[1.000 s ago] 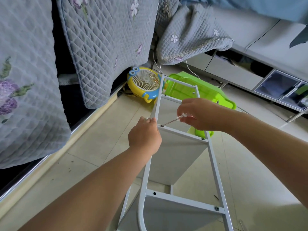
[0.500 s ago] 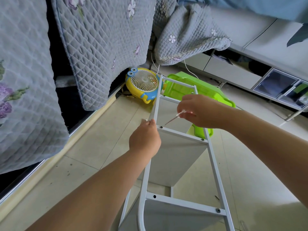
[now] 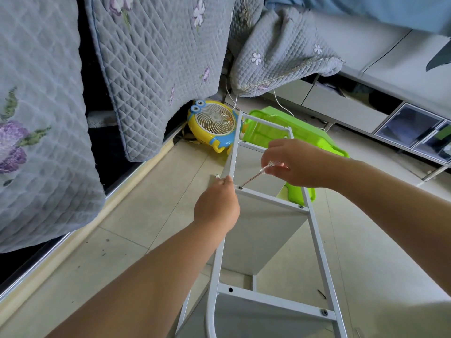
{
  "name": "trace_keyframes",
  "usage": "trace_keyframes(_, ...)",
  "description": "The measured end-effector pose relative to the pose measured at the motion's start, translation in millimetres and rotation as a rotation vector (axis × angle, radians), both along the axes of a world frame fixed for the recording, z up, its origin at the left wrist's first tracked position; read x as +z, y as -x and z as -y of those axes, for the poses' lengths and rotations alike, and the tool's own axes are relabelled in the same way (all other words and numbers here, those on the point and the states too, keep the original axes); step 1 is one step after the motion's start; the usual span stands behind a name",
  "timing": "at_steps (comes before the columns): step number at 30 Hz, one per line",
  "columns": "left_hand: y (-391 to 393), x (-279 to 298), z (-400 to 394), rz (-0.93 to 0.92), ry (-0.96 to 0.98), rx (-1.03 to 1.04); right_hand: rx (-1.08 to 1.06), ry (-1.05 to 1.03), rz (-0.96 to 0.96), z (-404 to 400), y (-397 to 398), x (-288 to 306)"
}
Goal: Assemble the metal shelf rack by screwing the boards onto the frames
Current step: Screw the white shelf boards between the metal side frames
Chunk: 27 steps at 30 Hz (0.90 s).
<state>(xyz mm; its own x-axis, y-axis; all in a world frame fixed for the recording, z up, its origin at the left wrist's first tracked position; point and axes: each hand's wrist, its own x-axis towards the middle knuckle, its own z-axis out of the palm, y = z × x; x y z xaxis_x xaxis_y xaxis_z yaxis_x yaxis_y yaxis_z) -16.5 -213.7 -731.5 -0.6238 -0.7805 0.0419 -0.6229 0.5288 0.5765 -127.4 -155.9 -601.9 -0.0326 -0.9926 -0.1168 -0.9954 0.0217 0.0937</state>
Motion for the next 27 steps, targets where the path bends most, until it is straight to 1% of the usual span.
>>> trace_keyframes(7, -0.1, 0.1, -0.7, 0.013, 0.001, -0.007, -0.047, -0.055, 0.037, 6.6, 0.1, 6.0)
trace_keyframes(18, -0.1, -0.7, -0.7, 0.031, 0.037, -0.003, -0.069, -0.083, -0.017, 13.1, -6.7, 7.1)
trace_keyframes(21, 0.9, -1.4, -0.8, 0.05, 0.054, 0.0, -0.155, -0.101, 0.008, 21.7, -14.3, 11.0)
trace_keyframes(24, 0.3, -1.8, -0.7, 0.057, 0.045, 0.013, -0.375, -0.169, 0.154, 32.8, -17.5, 15.7)
trace_keyframes(25, -0.2, -2.1, -1.3, 0.058, 0.04, 0.013, -0.432, -0.183, 0.168, 35.1, -18.2, 16.9)
trace_keyframes(26, -0.5, -2.2, -1.7, 0.057, 0.04, 0.011, -0.452, -0.198, 0.146, 36.2, -18.6, 17.6)
trace_keyframes(27, -1.3, -2.2, -2.3, 0.051, 0.043, 0.01, -0.425, -0.227, 0.085, 36.0, -19.4, 18.0)
